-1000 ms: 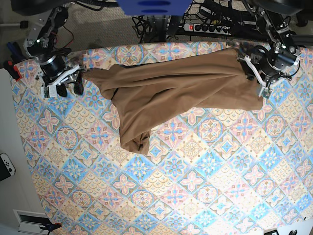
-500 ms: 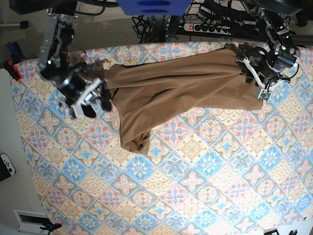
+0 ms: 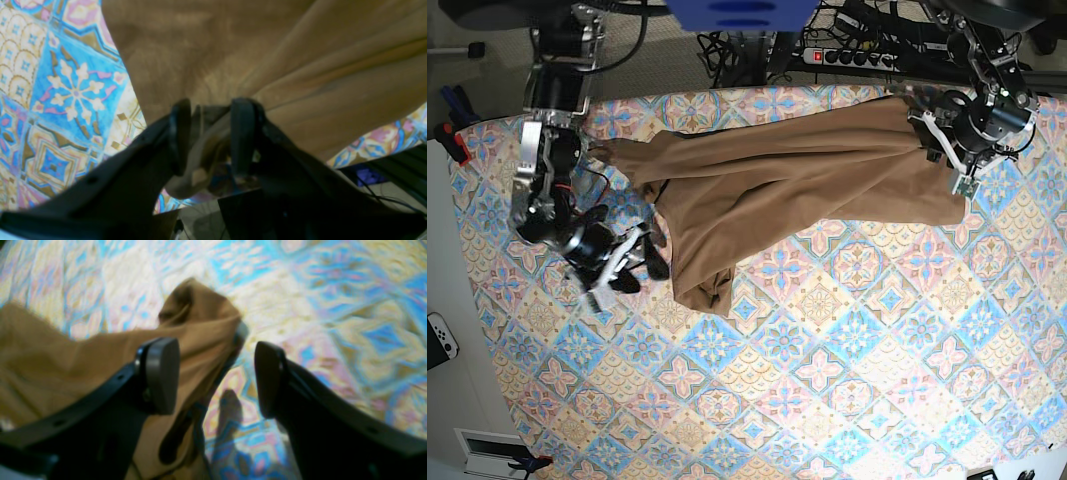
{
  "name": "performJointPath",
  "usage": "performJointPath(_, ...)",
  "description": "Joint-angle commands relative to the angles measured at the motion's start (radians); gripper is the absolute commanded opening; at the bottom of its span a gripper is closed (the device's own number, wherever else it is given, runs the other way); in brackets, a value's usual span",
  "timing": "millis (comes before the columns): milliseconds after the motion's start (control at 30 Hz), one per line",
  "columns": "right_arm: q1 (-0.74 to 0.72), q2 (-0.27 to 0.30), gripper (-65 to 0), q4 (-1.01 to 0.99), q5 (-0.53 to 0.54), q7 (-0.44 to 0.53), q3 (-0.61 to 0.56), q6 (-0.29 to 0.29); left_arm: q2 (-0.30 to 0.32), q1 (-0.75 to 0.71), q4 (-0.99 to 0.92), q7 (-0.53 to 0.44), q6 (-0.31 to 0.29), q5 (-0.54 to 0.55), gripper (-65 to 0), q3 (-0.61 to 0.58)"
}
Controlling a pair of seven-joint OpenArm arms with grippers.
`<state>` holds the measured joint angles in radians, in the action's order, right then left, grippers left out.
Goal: Layout the t-shirt on the table in an organized manner, then fold the t-shirt properly
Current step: 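Drag the shirt with the right gripper and lay it flat on the table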
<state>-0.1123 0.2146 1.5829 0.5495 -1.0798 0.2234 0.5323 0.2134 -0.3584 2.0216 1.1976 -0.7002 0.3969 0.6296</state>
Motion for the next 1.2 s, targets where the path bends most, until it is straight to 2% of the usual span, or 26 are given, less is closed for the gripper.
performJointPath(0,-0.016,0.009,-30.4,-0.005,0.016,0.011,-0.022,0.005,0.011,-0.003,0.017,-0.011,0.002,0.009,-45.4,0.006)
performJointPath(267,-0.083,0.013,-30.4,-0.189,0.013,0.1,-0.154,0.005,0.016,0.035,0.012,-0.015,0.002,0.003,-45.4,0.049)
performJointPath(500,-0.16,0.01,-30.4,-0.349,0.011,0.131,-0.155,0.005,0.014,0.109,0.012,-0.017,0.002,-0.192,-45.4,0.042)
performJointPath(667,-0.177,0.009,-30.5,-0.474,0.011,0.203,-0.161,0.005,0.016,0.146,0.012,-0.018,0.002,-0.217,-45.4,0.022)
performJointPath(733,-0.178,0.009,-30.9,-0.507,0.011,0.209,-0.21,0.005,0.016,0.152,0.012,-0.018,0.002,-0.217,-45.4,0.02)
performJointPath(800,-0.178,0.009,-35.8,-0.511,0.01,0.211,-0.285,0.005,0.016,0.154,0.011,-0.018,0.002,-0.217,-45.4,0.02)
performJointPath(867,-0.178,0.009,-43.8,-0.51,0.01,0.224,-0.338,0.005,0.016,0.163,0.011,-0.018,0.002,-0.217,-45.4,0.019)
performJointPath(967,-0.195,0.009,-61.3,-0.517,0.011,0.24,-0.376,0.002,0.016,0.178,-0.012,-0.018,0.002,-0.217,-45.4,0.023)
performJointPath(1000,-0.198,0.009,-65.0,-0.517,0.011,0.24,-0.374,0.001,0.016,0.181,-0.029,-0.018,0.002,-0.217,-45.4,0.025)
performJointPath(1067,-0.2,0.009,-65.0,-0.508,0.011,0.243,-0.371,-0.005,0.016,0.183,-0.058,-0.018,0.002,-0.217,-45.4,0.025)
performJointPath(1167,-0.22,0.009,-65.0,-0.485,0.011,0.243,-0.304,-0.07,0.016,0.183,-0.088,-0.018,0.002,-0.215,-45.4,0.025)
